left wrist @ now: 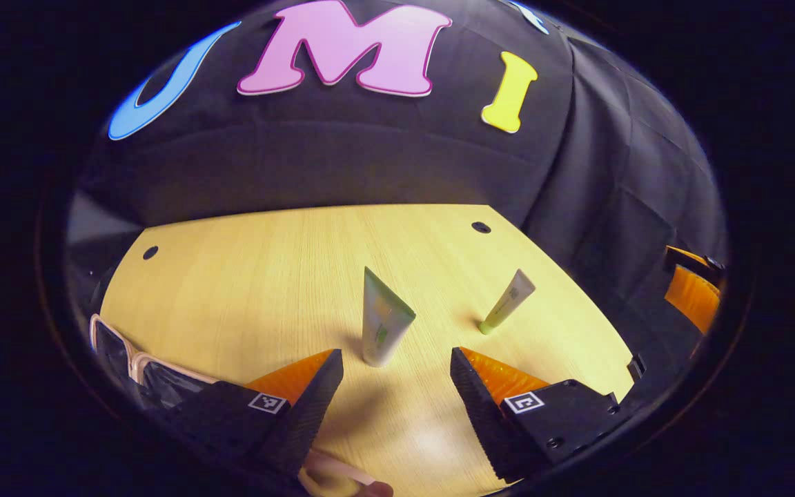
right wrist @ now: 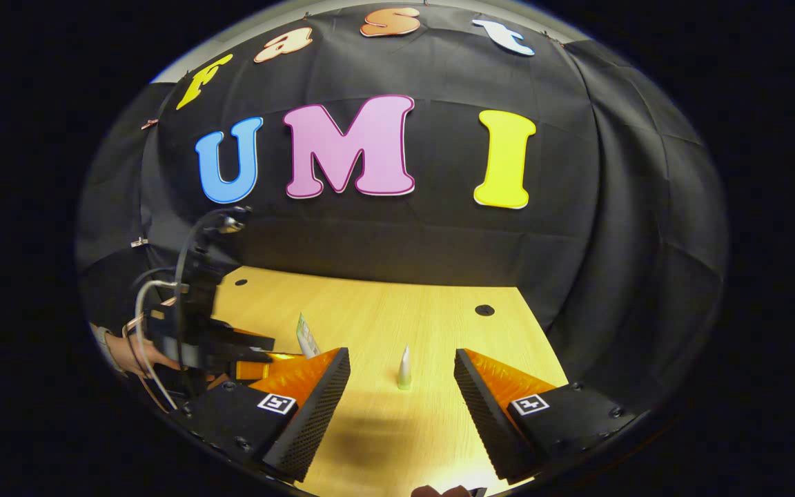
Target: First open the suitcase, pack the skin care products into it, and then close the suitcase.
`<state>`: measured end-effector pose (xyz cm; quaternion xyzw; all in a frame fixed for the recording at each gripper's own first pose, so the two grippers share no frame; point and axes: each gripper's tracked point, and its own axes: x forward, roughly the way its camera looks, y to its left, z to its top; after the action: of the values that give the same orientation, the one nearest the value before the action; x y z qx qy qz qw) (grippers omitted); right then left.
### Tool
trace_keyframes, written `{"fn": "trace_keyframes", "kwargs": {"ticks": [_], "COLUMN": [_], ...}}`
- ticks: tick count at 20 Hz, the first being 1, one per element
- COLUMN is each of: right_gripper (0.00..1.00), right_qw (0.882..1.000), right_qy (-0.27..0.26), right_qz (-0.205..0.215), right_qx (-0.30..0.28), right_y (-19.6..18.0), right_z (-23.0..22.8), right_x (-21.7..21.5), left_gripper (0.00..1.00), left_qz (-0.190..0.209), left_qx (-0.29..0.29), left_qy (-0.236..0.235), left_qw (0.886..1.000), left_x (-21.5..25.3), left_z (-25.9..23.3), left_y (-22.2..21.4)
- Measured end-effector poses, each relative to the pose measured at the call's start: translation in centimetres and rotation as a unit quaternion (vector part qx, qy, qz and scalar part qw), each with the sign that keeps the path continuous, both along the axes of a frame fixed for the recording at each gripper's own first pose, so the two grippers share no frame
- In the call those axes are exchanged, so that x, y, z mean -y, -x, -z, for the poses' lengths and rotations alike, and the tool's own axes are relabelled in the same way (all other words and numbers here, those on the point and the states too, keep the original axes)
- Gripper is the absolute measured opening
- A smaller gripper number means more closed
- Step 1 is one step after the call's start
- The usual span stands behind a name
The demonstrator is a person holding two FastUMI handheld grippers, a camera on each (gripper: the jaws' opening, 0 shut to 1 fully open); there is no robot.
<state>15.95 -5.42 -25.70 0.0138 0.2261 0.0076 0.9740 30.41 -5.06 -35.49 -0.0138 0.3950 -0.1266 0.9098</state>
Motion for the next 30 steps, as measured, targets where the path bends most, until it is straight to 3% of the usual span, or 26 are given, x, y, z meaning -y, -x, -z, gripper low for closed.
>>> {"fn": "trace_keyframes", "kwargs": {"ticks": [8,10,11,15,20,23,24,25,26,28,30], "right_gripper": [0.96,0.96,0.96,0.97,0.97,0.95,0.83,0.91,0.87,0.26,0.25], "right_qw": [0.998,0.996,0.995,0.991,0.986,0.985,0.985,0.984,0.981,0.983,0.981], "right_qy": [-0.007,-0.025,-0.032,-0.047,-0.078,-0.071,-0.071,-0.074,-0.074,-0.060,-0.063], "right_qz": [-0.021,-0.028,-0.031,-0.038,-0.039,-0.044,-0.044,-0.048,-0.052,-0.046,-0.055], "right_qx": [-0.059,-0.084,-0.090,-0.115,-0.144,-0.150,-0.150,-0.154,-0.170,-0.167,-0.176], "right_y": [-0.2,-1.1,-1.8,-6.4,-9.9,-11.1,-11.4,-11.7,-11.3,-11.8,-10.8], "right_z": [6.9,9.7,10.8,15.9,20.3,21.9,22.1,22.5,23.3,23.1,22.7], "right_x": [2.4,1.8,1.5,0.5,-1.0,-1.5,-1.5,-1.8,-2.2,-1.5,-2.0], "left_gripper": [1.00,0.67,0.51,0.50,0.49,0.50,0.50,0.49,0.50,0.50,0.50], "left_qz": [-0.037,-0.045,-0.039,-0.014,-0.005,-0.018,-0.027,-0.039,-0.053,-0.088,-0.122], "left_qx": [-0.032,-0.032,-0.033,-0.027,0.005,0.007,0.006,0.001,-0.005,-0.021,-0.039], "left_qy": [-0.060,-0.085,-0.076,-0.069,-0.040,-0.041,-0.039,-0.043,-0.052,-0.083,-0.101], "left_qw": [0.997,0.995,0.996,0.997,0.999,0.999,0.999,0.998,0.997,0.992,0.987], "left_x": [-0.8,-1.6,-1.1,0.2,0.8,-0.8,-1.6,-2.7,-4.0,-7.4,-11.2], "left_z": [8.2,8.3,8.0,5.4,-2.2,-5.6,-6.6,-7.1,-7.5,-8.1,-8.7], "left_y": [-5.5,-5.7,-5.5,-4.1,0.3,4.7,6.2,7.6,9.1,11.9,14.6]}}
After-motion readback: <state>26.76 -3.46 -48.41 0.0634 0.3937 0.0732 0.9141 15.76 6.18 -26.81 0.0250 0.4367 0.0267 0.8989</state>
